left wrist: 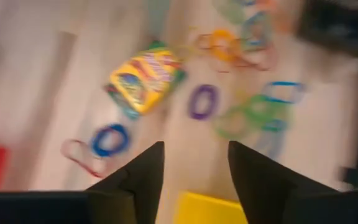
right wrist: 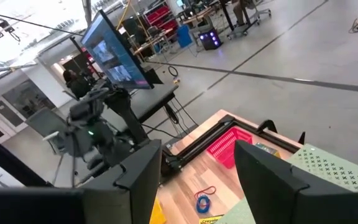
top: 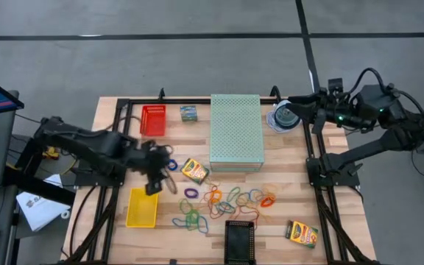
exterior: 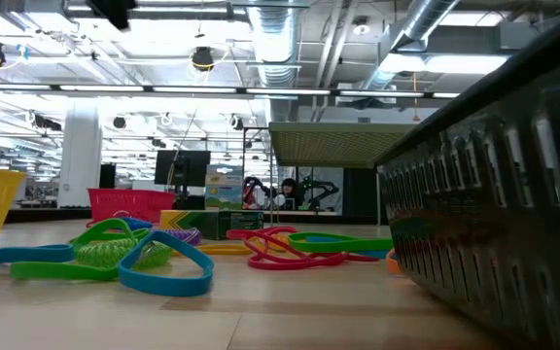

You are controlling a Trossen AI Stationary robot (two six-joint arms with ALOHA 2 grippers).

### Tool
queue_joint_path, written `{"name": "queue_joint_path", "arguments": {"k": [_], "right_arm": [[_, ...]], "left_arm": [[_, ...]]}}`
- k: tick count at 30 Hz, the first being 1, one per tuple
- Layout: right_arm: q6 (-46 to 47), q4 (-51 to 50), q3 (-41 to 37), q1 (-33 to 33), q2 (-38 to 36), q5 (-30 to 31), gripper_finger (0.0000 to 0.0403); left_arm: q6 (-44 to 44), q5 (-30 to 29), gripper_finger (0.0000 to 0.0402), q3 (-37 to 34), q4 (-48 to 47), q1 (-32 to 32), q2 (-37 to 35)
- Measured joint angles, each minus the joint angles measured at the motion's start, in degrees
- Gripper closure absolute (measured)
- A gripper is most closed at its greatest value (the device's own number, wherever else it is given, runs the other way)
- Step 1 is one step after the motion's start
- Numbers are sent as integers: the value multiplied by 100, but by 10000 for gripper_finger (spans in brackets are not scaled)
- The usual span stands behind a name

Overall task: Pick & Place Office Desk Supplies
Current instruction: Put the crayon box into the red bin

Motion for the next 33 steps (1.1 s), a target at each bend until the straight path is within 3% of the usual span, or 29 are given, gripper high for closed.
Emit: {"name": "queue_joint_path", "arguments": {"k": [6, 11, 17, 22, 29, 33], "right_arm": [[5, 2, -1, 0, 11, 0, 202], [44, 31, 0, 0, 9, 0, 202], [44, 91, -1, 0, 9, 7, 202], [44, 131, -1, 0, 7, 31, 202], [46, 151, -1, -2, -2, 63, 202], [105, 130, -1, -3, -2, 66, 202]], "left_arm": [[1336, 388, 188, -2, 579, 1689, 479], [2634, 573, 189, 158, 1134, 3069, 506], [4168, 712, 194, 674, 1408, 4285, 557], [5010, 1118, 196, 1214, 1267, 4898, 1083], [6172, 1163, 204, 1970, 709, 5129, 2185], [6531, 1118, 208, 2035, 721, 5203, 2552]]}}
